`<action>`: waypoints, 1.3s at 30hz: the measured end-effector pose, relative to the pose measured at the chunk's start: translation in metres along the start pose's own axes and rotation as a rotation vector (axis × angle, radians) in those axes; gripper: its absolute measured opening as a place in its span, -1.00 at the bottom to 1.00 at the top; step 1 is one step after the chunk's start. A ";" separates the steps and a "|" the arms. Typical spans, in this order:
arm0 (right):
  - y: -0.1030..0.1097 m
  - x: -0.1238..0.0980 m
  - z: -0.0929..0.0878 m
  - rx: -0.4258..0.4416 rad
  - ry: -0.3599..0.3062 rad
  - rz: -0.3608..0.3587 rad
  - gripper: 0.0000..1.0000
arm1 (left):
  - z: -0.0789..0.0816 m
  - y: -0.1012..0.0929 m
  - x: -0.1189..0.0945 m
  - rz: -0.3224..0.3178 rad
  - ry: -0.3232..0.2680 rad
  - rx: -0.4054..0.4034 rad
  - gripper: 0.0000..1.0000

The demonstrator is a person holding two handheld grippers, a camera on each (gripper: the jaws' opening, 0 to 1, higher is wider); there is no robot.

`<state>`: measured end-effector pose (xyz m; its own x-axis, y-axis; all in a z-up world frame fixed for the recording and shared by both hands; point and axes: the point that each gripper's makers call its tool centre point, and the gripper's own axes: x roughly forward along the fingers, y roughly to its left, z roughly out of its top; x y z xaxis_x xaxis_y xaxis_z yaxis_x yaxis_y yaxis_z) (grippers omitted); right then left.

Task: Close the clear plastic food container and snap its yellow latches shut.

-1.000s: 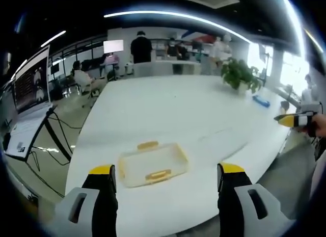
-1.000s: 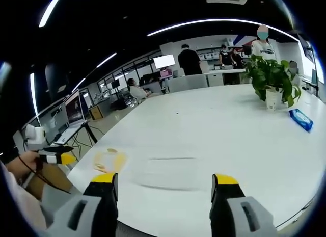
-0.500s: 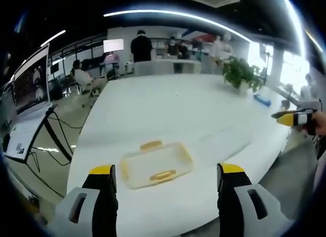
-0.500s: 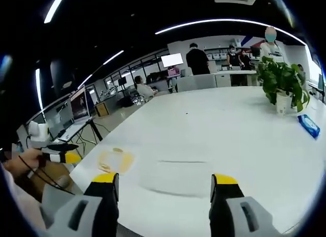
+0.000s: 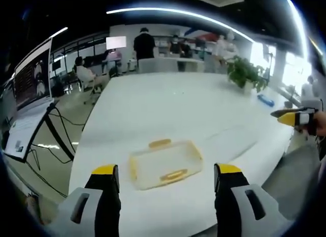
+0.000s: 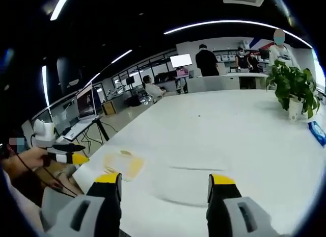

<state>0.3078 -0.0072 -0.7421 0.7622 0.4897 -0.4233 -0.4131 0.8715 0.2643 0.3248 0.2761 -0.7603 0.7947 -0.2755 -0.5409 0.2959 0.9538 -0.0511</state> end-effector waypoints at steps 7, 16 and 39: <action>0.016 0.015 -0.003 -0.007 0.010 0.030 0.29 | -0.004 0.009 0.009 0.004 0.016 -0.001 0.43; 0.028 0.032 -0.003 -0.010 0.012 0.055 0.23 | -0.006 0.015 0.017 0.000 0.027 0.006 0.35; 0.058 0.088 -0.005 -0.051 0.027 0.112 0.00 | -0.020 0.035 0.050 0.026 0.028 -0.045 0.07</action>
<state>0.3484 0.0869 -0.7683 0.6967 0.5837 -0.4170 -0.5202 0.8113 0.2668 0.3644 0.2984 -0.8065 0.7867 -0.2477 -0.5655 0.2509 0.9652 -0.0737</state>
